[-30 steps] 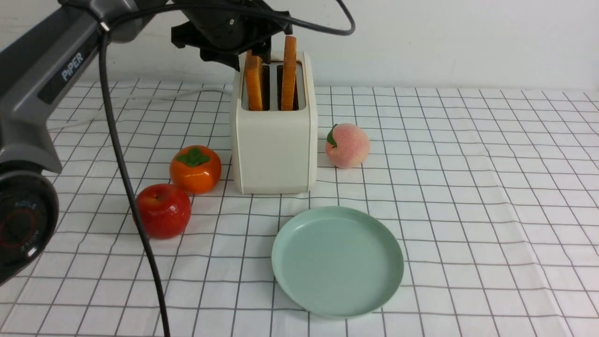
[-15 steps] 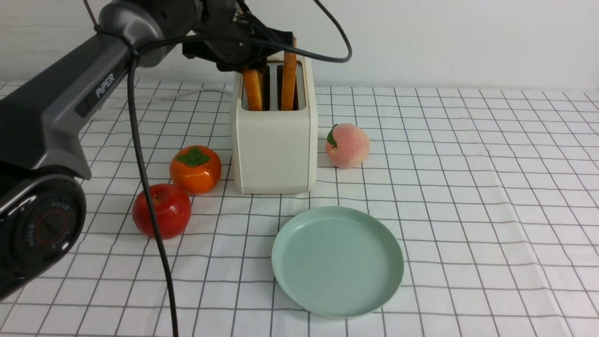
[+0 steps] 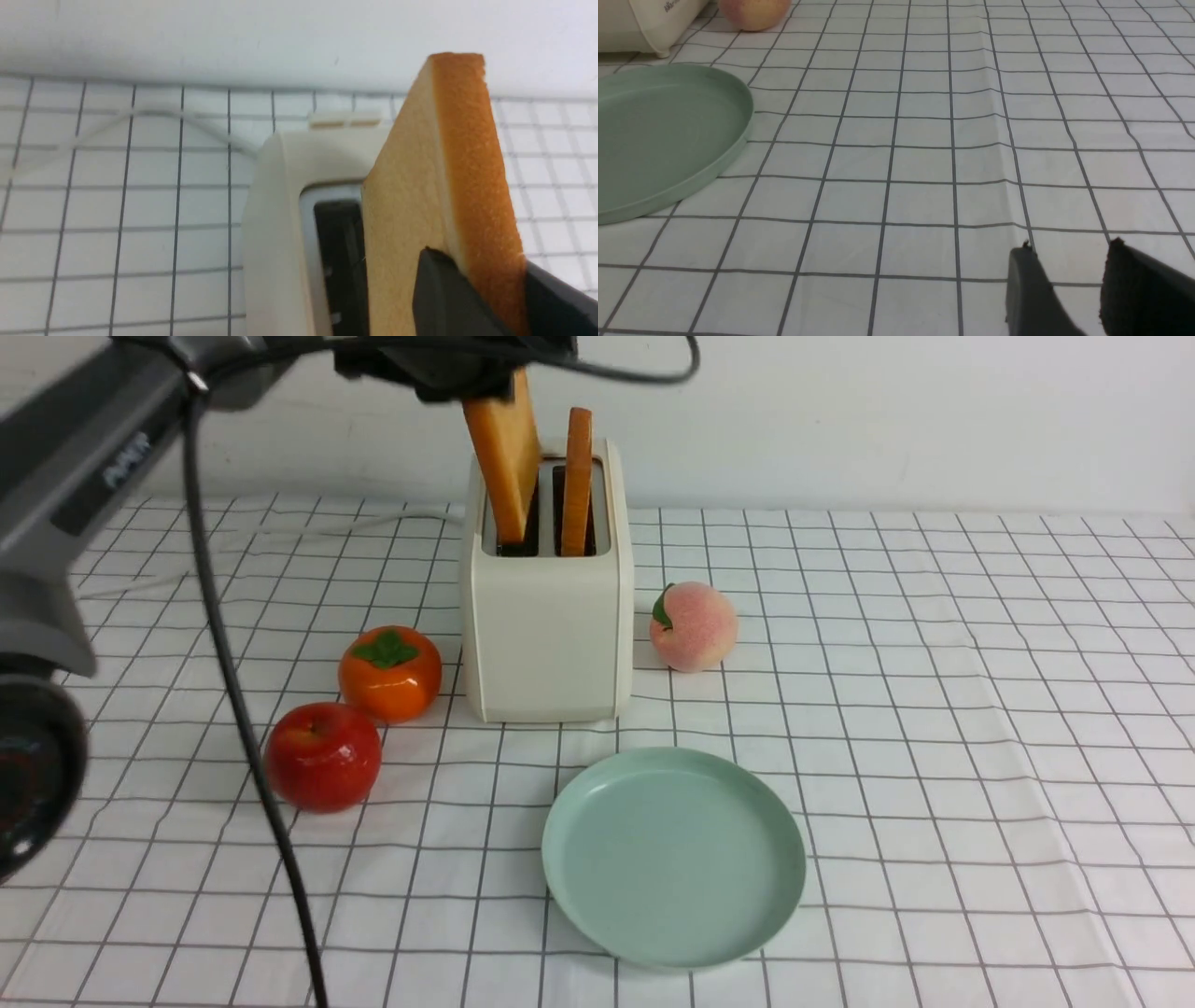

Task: Take toasted bread from bread machine on white checkered table place on plate.
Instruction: 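Place the slice of bread on the plate with the left gripper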

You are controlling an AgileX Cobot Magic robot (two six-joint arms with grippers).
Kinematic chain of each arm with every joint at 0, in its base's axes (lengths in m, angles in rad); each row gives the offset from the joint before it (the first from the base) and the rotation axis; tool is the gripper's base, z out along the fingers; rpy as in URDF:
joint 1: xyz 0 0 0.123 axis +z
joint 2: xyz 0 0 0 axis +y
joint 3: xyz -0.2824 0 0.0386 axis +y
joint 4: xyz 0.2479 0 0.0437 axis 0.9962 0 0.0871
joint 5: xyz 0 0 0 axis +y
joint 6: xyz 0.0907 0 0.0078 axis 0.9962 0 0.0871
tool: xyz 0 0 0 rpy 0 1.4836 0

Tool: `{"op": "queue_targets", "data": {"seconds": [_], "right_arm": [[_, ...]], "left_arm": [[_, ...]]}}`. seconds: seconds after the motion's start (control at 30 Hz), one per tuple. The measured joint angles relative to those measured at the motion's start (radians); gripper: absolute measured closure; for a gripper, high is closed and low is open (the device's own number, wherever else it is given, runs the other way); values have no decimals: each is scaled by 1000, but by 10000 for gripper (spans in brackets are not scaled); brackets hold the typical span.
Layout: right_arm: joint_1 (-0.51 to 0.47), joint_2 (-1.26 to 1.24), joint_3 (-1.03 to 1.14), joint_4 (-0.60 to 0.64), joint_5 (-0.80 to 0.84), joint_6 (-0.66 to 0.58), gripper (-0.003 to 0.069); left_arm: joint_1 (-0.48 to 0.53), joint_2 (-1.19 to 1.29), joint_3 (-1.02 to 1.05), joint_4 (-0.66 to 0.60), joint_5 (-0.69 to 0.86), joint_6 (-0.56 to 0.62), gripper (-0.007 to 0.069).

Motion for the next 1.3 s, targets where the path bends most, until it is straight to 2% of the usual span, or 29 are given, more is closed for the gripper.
{"op": "queue_targets", "data": {"seconds": [0.2, 0.33, 0.37, 0.4, 0.43, 0.47, 0.5, 0.53, 0.57, 0.7, 0.77, 0.87, 0.93, 1.03, 1.1, 1.13, 1.17, 1.3], "right_arm": [[0, 0, 0, 0, 0, 0, 418], [0, 0, 0, 0, 0, 0, 418], [0, 0, 0, 0, 0, 0, 418], [0, 0, 0, 0, 0, 0, 418], [0, 0, 0, 0, 0, 0, 418], [0, 0, 0, 0, 0, 0, 418], [0, 0, 0, 0, 0, 0, 418], [0, 0, 0, 0, 0, 0, 418], [0, 0, 0, 0, 0, 0, 418], [0, 0, 0, 0, 0, 0, 418], [0, 0, 0, 0, 0, 0, 418], [0, 0, 0, 0, 0, 0, 418], [0, 0, 0, 0, 0, 0, 418], [0, 0, 0, 0, 0, 0, 418], [0, 0, 0, 0, 0, 0, 418], [0, 0, 0, 0, 0, 0, 418], [0, 0, 0, 0, 0, 0, 418], [0, 0, 0, 0, 0, 0, 418]], "left_arm": [[-42, -237, -8, -2, 42, 64, 522], [-72, -341, -12, -62, 175, 114, 522], [-82, -386, -8, -121, 289, 126, 522], [-83, -390, -3, -135, 302, 129, 522], [-101, -435, 50, -176, 379, 146, 522], [-103, -440, 70, -183, 384, 150, 522], [-135, -491, 175, -198, 394, 157, 522], [-140, -496, 191, -199, 394, 157, 522], [-167, -531, 293, -213, 373, 161, 522], [-250, -631, 730, -342, 139, 188, 522], [-263, -641, 852, -404, 58, 218, 522], [-271, -622, 1134, -656, -234, 399, 522], [-257, -596, 1210, -829, -316, 557, 522], [-219, -562, 1243, -1082, -305, 816, 522], [-193, -539, 1246, -1227, -271, 960, 522], [-190, -536, 1246, -1254, -269, 987, 522], [-165, -513, 1246, -1347, -271, 1079, 522], [-114, -456, 1246, -1449, -302, 1181, 522]]}}
